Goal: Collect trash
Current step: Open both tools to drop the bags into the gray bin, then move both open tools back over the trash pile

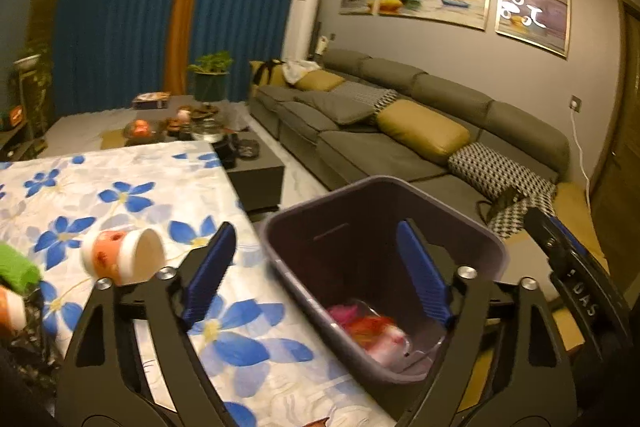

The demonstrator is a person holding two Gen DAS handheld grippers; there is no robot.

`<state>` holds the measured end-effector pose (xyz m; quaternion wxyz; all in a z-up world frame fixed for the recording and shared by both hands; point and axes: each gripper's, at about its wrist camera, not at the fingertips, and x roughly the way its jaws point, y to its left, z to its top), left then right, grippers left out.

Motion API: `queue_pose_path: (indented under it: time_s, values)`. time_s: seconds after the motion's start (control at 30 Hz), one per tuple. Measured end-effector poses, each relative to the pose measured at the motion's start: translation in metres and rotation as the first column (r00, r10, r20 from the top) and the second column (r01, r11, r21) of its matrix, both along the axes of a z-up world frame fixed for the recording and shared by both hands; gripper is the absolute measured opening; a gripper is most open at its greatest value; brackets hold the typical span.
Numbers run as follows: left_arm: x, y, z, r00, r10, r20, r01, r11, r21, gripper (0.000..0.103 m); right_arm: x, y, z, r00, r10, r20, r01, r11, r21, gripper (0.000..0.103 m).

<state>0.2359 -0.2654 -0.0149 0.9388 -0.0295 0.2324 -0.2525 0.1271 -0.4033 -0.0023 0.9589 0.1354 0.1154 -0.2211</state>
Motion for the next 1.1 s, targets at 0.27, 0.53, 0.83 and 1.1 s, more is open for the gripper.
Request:
queue_pose_path:
  time_s: [0.27,0.53,0.83,1.1]
  values:
    - [-0.022,0.040,0.010,0.990,0.137,0.015,-0.138,0.990,0.022,0.089,-0.021,0.021,0.002,1.000,0.007,-0.011,-0.007,1.000,-0.029,0.071]
    - [-0.066,0.093,0.019,0.972,0.229,0.054,-0.232,0.971,0.050,0.089,-0.041,0.065,0.000,0.995,0.081,-0.050,-0.084,0.994,-0.069,0.082]
    - [-0.115,0.173,0.010,0.926,0.371,0.071,-0.376,0.922,0.095,0.089,-0.057,0.126,-0.014,0.970,0.226,-0.089,-0.230,0.972,-0.038,0.083]
    - [-0.155,0.237,-0.007,0.880,0.466,0.090,-0.475,0.863,0.173,0.089,-0.070,0.200,-0.029,0.920,0.367,-0.137,-0.375,0.926,-0.040,0.083]
